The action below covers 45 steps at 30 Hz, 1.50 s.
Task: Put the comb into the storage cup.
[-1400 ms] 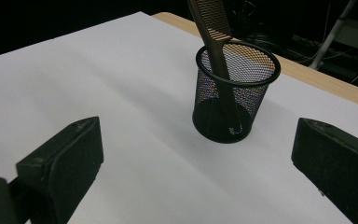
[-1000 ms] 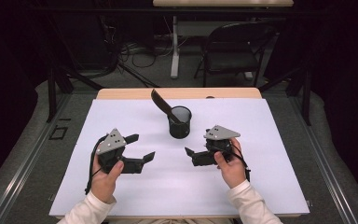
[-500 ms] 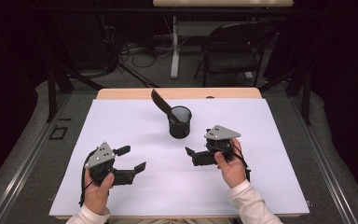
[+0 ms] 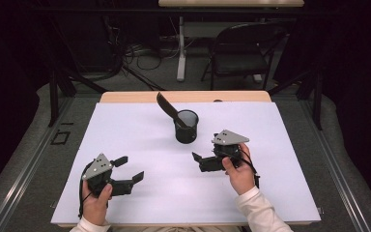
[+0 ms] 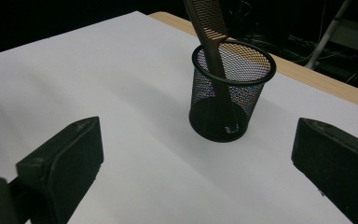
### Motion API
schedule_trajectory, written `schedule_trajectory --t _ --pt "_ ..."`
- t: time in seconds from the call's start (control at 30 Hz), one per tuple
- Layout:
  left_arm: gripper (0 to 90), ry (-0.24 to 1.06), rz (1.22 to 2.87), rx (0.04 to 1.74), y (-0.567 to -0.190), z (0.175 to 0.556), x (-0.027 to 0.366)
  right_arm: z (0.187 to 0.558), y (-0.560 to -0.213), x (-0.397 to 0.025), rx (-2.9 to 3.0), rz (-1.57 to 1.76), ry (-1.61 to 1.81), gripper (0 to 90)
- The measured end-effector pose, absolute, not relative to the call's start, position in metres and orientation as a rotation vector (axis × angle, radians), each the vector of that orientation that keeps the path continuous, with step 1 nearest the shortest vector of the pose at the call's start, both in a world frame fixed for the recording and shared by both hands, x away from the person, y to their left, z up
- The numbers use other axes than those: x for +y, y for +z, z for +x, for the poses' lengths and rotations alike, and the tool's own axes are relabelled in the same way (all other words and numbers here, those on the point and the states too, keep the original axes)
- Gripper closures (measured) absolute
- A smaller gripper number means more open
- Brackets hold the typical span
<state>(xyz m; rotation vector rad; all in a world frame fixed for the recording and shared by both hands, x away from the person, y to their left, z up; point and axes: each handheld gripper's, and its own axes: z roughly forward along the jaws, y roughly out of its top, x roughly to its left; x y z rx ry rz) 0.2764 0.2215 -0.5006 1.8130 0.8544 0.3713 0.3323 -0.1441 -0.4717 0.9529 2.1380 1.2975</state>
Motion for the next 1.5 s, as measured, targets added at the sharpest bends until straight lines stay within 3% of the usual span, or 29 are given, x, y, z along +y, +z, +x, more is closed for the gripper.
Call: schedule_trajectory --t 1.5 --pt "16.0 0.381 1.825 0.894 -0.530 0.295 0.242 0.334 -0.472 -0.148 2.125 0.960 1.293 2.0"
